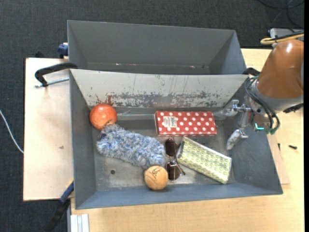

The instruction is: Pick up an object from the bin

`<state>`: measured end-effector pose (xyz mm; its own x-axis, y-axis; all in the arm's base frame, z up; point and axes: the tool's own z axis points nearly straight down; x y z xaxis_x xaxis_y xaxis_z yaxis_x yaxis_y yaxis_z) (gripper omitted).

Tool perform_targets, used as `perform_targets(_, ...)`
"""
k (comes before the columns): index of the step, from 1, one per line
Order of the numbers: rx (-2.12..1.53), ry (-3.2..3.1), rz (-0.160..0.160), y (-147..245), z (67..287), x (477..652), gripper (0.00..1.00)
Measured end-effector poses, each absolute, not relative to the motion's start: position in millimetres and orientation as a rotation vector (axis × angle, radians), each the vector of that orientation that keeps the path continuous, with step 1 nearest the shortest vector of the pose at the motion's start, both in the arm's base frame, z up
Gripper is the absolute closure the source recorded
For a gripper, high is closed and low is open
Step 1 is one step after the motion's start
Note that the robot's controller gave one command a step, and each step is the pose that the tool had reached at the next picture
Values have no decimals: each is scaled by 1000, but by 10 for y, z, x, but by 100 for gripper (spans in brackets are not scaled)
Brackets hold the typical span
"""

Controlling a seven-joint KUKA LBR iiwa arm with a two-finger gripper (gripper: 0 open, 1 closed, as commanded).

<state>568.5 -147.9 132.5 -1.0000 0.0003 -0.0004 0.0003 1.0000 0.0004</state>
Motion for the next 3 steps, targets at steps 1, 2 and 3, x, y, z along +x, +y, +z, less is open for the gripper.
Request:
perform_targets(1, 0, 3141, 1, -1477, 1324, 5685, 0)
perform_targets(2, 121, 3126, -3, -884, 789, 5124, 0)
perform_targets(3, 140, 3132, 0, -832, 913, 5118, 0)
